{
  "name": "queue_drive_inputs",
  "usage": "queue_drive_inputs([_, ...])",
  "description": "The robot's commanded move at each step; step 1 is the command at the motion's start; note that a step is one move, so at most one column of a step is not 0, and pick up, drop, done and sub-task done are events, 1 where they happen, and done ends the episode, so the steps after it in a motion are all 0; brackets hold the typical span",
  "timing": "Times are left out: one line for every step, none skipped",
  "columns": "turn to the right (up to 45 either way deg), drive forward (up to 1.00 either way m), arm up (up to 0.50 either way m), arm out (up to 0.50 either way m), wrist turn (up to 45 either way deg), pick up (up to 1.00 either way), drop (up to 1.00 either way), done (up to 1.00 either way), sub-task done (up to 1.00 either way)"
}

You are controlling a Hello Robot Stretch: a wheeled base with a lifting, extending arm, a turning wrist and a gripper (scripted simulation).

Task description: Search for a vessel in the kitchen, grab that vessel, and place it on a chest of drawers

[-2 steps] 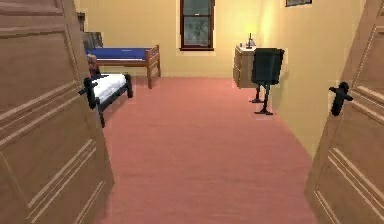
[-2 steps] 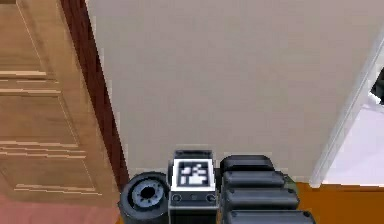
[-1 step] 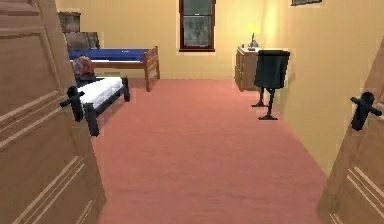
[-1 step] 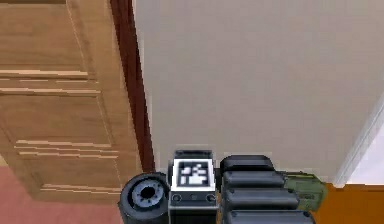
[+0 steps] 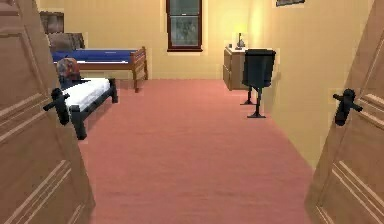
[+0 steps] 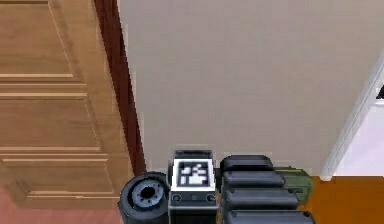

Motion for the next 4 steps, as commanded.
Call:
queue_drive_inputs([0.0, 1.00, 0.00, 0.00, 0.0, 0.00, 0.00, 0.00, 0.00])
queue_drive_inputs([0.0, 1.00, 0.00, 0.00, 0.0, 0.00, 0.00, 0.00, 0.00])
queue_drive_inputs([3.0, 0.00, 0.00, 0.00, 0.0, 0.00, 0.00, 0.00, 0.00])
queue_drive_inputs([0.0, 1.00, 0.00, 0.00, 0.0, 0.00, 0.00, 0.00, 0.00])
